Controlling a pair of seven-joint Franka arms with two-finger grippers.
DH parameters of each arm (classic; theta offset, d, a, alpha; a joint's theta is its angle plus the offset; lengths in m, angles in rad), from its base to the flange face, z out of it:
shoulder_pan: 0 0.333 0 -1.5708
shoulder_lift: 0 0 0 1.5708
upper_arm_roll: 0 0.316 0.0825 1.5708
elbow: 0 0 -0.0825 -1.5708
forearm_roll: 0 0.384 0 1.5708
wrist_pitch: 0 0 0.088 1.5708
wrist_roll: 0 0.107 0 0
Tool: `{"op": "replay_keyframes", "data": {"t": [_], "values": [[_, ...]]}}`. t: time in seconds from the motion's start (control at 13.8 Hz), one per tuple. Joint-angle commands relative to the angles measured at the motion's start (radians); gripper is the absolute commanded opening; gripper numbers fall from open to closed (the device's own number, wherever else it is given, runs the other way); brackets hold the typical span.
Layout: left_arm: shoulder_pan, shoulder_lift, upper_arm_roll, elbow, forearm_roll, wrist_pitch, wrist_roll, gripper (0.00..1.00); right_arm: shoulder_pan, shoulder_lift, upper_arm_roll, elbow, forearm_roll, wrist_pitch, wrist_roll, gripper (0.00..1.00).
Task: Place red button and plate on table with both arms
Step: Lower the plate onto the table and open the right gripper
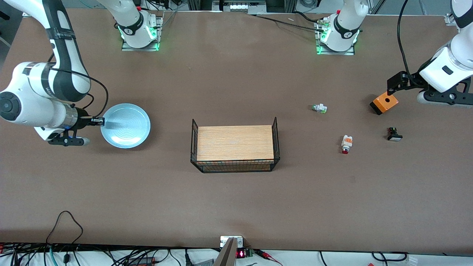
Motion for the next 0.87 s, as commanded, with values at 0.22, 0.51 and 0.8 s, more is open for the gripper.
{"op": "replay_keyframes", "data": {"t": [0.22, 0.51, 0.8], "values": [[-0.002, 0.012, -0.006, 0.032, 0.021, -0.021, -0.01, 1.0, -0.074, -0.006, 0.02, -0.232, -0.011, 0.32, -0.168, 0.0], [0.0, 0.014, -0.006, 0.032, 0.019, -0.021, -0.01, 1.0, -0.074, 0.009, 0.02, -0.235, -0.001, 0.317, -0.143, 0.99], [0.0, 0.015, -0.005, 0.032, 0.021, -0.018, -0.01, 1.0, -0.067, -0.041, 0.032, -0.154, -0.001, 0.195, -0.051, 1.0]]}}
